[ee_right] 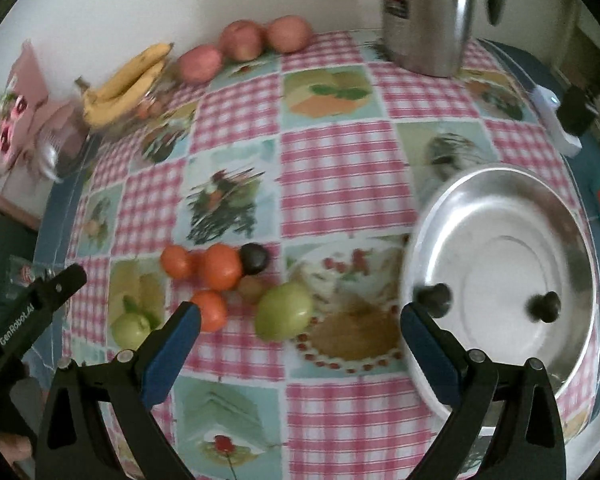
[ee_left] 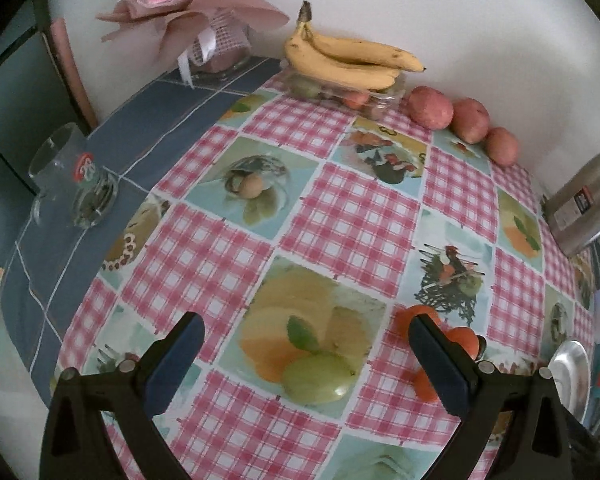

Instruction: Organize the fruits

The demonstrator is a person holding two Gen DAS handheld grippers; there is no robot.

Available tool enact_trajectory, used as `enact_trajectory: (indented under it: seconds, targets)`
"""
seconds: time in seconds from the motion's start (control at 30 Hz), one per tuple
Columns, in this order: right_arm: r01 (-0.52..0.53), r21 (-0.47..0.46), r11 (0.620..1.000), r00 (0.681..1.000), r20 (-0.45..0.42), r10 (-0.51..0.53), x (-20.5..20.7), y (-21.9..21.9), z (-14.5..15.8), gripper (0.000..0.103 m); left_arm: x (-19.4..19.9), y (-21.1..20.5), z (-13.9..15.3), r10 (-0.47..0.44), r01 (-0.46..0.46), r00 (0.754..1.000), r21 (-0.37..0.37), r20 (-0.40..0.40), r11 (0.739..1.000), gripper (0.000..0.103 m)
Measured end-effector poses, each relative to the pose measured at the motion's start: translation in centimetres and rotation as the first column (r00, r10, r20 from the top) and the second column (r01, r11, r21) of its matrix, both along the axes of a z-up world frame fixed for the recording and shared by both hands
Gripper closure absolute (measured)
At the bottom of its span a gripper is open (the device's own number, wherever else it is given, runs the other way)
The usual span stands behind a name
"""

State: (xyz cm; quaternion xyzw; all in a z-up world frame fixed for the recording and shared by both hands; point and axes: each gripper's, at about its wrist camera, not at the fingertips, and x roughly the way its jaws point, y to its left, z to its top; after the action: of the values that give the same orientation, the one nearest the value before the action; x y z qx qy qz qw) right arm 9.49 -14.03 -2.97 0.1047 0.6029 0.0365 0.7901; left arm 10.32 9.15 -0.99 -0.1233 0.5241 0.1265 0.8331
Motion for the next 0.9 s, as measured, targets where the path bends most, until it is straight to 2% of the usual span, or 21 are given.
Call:
enact_trajectory:
  seconds: [0.13, 0.3, 0.6, 0.9]
  targets:
    - [-0.05, -0.007, 0.999, 0.999, -0.009, 0.05, 0.0, 1.9, -0.4, 0.003, -0.4, 0.8, -0.8, 0.019, -0.019, 1.0, -0.013, -0.016, 1.0, 0.0]
    - [-0.078, -0.024, 0.997, 0.996, -0.05, 0.077, 0.2, 3.1, -1.9, 0.003, -0.3, 1.1, -2.7, 0.025, -0.029, 0.997, -0.042, -0.076, 0.999, 0.0]
    - [-0.085, -0.036, 0.996, 0.988, -0.135, 0.079, 0.2, 3.3, -4.6, 0.003, 0.6, -0.7, -5.4, -0.049, 0.038, 0.986, -0.072, -0.156, 0.997, 0.0]
    - [-0.055, -0.04, 0.998, 0.982, -0.184, 0.047, 0.3, 2.5, -6.5, 0.003, 1.2, -1.2, -7.4, -0.059, 0.042, 0.974, -0.082, -0.218, 0.996, 0.0]
